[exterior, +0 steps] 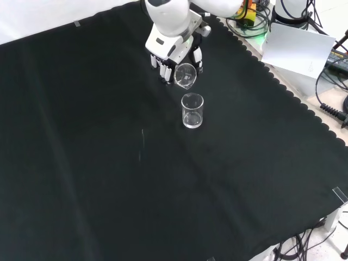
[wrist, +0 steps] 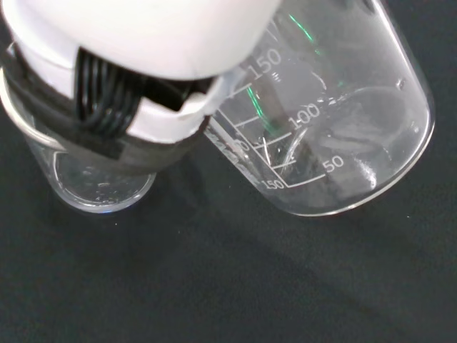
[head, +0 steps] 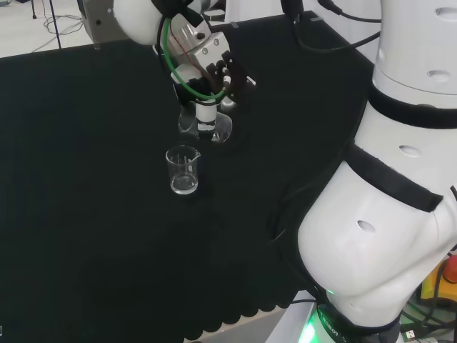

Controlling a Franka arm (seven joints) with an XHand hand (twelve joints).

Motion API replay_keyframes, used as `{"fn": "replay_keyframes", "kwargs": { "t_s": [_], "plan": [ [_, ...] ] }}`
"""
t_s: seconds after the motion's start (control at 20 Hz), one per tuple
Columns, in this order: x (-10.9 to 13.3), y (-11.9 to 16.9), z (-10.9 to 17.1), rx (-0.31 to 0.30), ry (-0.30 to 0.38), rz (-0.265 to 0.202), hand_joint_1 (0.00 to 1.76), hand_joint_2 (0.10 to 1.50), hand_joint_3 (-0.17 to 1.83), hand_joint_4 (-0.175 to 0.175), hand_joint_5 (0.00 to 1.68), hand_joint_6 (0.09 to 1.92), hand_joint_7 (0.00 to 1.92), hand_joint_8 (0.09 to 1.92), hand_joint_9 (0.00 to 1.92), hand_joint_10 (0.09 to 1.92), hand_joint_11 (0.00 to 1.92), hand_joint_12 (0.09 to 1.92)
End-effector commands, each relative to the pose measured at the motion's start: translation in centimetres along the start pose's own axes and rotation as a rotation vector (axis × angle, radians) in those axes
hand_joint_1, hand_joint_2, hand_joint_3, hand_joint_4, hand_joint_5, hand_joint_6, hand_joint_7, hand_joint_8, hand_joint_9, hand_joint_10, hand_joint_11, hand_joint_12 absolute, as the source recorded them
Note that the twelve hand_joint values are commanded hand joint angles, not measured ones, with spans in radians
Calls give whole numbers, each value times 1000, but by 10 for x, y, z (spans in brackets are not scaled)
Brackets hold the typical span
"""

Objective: Place the beaker back on the table.

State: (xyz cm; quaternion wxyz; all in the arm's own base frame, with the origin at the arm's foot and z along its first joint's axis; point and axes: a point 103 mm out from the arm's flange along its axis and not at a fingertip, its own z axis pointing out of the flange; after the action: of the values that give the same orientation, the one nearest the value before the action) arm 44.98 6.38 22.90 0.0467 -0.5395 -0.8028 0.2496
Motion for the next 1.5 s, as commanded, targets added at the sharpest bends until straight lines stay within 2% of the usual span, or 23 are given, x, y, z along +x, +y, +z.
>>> {"fn": "replay_keyframes", "kwargs": {
  "t_s": [0.05,0.5,0.75,1.0,1.3,1.5],
  "plan": [
    [-21,2,10,-57,80,-23,1286,563,1024,-175,1066,1182,1130,1163,1497,997,1177,887],
    [-41,16,25,-173,238,-59,1285,565,1022,-175,1064,1184,1127,1165,1495,994,1170,880],
    [-50,31,32,-212,305,-74,1285,567,1021,-175,1063,1185,1126,1167,1494,993,1170,879],
    [-57,51,40,-267,395,-124,1282,588,991,-175,1049,1190,1111,1173,1482,988,1156,870],
    [-60,72,54,-311,465,-162,1281,603,969,-175,1040,1192,1102,1175,1470,984,1148,862],
    [-65,85,63,-334,500,-167,1280,614,952,-175,1034,1193,1096,1177,1463,983,1144,858]
  ]
}}
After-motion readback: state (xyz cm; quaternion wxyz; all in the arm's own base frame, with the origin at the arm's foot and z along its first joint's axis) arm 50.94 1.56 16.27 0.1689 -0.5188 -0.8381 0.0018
